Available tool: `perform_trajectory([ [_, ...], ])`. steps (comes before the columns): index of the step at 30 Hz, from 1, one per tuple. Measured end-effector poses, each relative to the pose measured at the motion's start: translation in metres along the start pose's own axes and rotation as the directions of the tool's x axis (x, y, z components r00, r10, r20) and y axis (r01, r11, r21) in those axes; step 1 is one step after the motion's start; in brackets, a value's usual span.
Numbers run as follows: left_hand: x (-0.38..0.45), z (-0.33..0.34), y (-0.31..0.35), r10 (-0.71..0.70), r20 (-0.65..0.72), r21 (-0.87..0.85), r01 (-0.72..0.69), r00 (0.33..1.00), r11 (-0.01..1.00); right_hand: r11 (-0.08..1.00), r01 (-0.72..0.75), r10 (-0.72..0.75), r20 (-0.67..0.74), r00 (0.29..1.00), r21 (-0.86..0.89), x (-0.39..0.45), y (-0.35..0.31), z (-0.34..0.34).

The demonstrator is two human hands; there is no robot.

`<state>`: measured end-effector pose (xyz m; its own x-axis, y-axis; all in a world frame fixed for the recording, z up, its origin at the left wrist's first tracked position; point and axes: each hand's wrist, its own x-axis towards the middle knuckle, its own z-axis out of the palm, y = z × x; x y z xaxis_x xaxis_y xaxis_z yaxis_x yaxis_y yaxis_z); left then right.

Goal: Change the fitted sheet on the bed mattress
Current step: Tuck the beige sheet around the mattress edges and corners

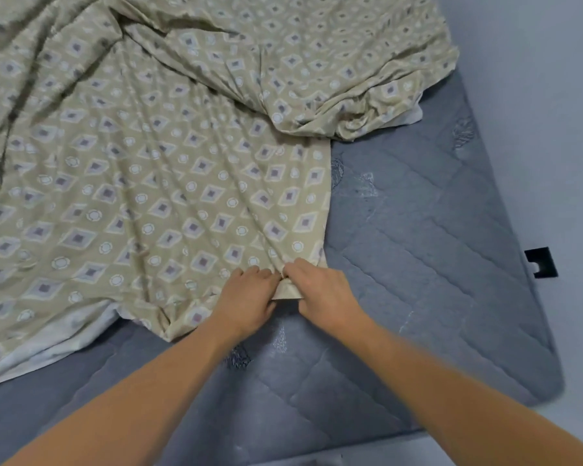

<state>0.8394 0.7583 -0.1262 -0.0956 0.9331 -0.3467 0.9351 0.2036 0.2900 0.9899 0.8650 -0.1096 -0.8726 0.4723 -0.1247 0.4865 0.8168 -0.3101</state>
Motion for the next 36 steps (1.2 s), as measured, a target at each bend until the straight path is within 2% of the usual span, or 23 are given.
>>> perform_trajectory([
  [4, -0.013, -0.006, 0.0, 0.12, 0.008, 0.0, -0.12, 0.993, 0.993, 0.979, -0.148, 0.124, -0.164, 0.979, -0.139, 0.008, 0.049, -0.014],
  [8, -0.025, -0.007, -0.019, 0.044, 0.1, 0.036, -0.048, 0.994, 0.998, 0.952, -0.286, 0.242, -0.3, 0.923, -0.11, 0.02, 0.093, -0.029],
  [10, -0.025, -0.007, -0.03, 0.004, 0.08, 0.103, -0.013, 0.997, 0.995, 0.975, -0.215, 0.188, -0.298, 0.936, -0.06, 0.015, 0.091, -0.029],
  [13, -0.021, -0.007, -0.023, 0.003, -0.022, 0.188, 0.002, 1.0, 0.982, 0.996, -0.075, 0.082, -0.231, 0.969, 0.04, -0.013, 0.077, -0.018],
  [16, -0.014, -0.004, 0.015, 0.108, 0.023, 0.097, -0.11, 0.994, 0.989, 0.992, 0.025, -0.01, -0.125, 0.992, 0.121, -0.055, 0.059, -0.007],
  [18, -0.009, 0.0, 0.04, 0.17, 0.055, -0.002, -0.17, 0.984, 0.985, 0.987, 0.076, -0.061, -0.102, 0.993, 0.144, -0.075, 0.055, -0.005],
  [21, -0.003, 0.005, 0.061, 0.183, 0.062, -0.144, -0.173, 0.981, 0.974, 0.991, 0.036, -0.02, -0.126, 0.992, 0.127, -0.076, 0.077, -0.009],
  [24, -0.006, 0.009, 0.066, 0.242, -0.043, -0.141, -0.246, 0.969, 0.959, 1.0, -0.017, 0.018, -0.101, 0.995, 0.016, -0.056, 0.11, -0.014],
  [26, -0.014, 0.011, 0.065, 0.269, -0.073, -0.119, -0.276, 0.96, 0.954, 0.997, -0.066, 0.059, -0.157, 0.986, -0.036, -0.037, 0.132, -0.02],
  [28, -0.024, 0.008, 0.063, 0.234, -0.078, -0.125, -0.242, 0.969, 0.962, 0.994, -0.101, 0.088, -0.239, 0.967, -0.042, -0.018, 0.151, -0.027],
  [30, -0.034, 0.007, 0.059, 0.161, -0.088, -0.089, -0.169, 0.983, 0.982, 0.998, -0.061, 0.053, -0.261, 0.964, -0.023, -0.01, 0.157, -0.031],
  [33, -0.04, 0.005, 0.064, -0.018, -0.077, 0.048, 0.022, 0.997, 0.999, 0.991, 0.06, -0.036, -0.195, 0.98, 0.121, -0.024, 0.141, -0.037],
  [36, -0.03, 0.008, 0.093, -0.174, 0.007, 0.116, 0.172, 0.985, 0.978, 0.965, 0.167, -0.147, -0.111, 0.983, 0.204, -0.063, 0.128, -0.051],
])
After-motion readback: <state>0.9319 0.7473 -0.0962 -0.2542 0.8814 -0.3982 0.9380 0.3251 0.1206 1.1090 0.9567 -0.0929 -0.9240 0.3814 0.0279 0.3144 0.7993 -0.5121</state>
